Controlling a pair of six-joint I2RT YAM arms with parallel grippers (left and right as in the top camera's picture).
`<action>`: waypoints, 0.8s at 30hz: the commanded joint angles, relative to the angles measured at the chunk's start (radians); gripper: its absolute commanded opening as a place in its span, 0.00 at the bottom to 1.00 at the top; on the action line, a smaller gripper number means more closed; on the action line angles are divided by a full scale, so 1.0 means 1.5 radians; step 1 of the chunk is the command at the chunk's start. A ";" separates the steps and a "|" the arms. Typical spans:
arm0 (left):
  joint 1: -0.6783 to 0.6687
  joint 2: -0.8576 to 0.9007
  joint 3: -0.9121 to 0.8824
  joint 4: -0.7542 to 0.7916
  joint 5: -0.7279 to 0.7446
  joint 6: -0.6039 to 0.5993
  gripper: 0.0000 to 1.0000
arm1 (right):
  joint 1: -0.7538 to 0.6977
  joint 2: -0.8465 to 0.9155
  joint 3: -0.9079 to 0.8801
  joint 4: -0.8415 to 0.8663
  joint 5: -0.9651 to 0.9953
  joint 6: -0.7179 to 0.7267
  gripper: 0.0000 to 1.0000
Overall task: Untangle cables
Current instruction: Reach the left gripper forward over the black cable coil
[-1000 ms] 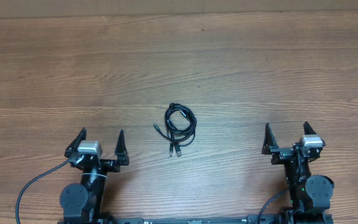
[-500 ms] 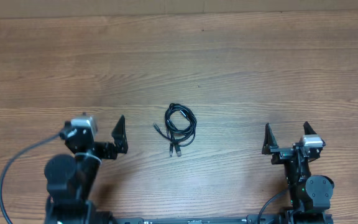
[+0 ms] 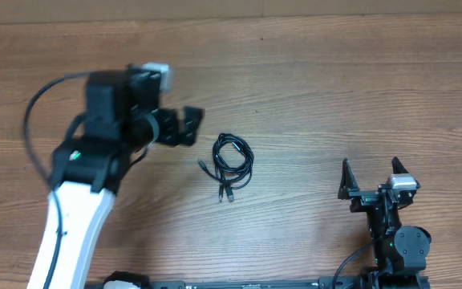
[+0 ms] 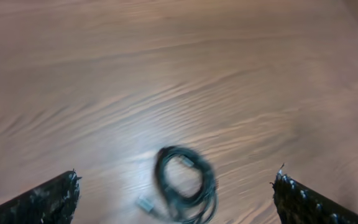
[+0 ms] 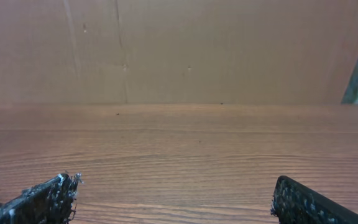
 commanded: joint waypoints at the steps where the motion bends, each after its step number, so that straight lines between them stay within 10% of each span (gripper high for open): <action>1: -0.056 0.064 0.023 0.023 0.014 0.014 1.00 | 0.003 -0.005 -0.007 0.004 0.006 -0.003 1.00; 17: -0.079 0.313 0.023 0.035 0.014 -0.053 1.00 | 0.003 -0.005 -0.007 0.004 0.006 -0.003 1.00; 24: -0.096 0.389 0.023 0.047 -0.032 -0.077 0.81 | 0.003 -0.005 -0.007 0.004 0.006 -0.003 1.00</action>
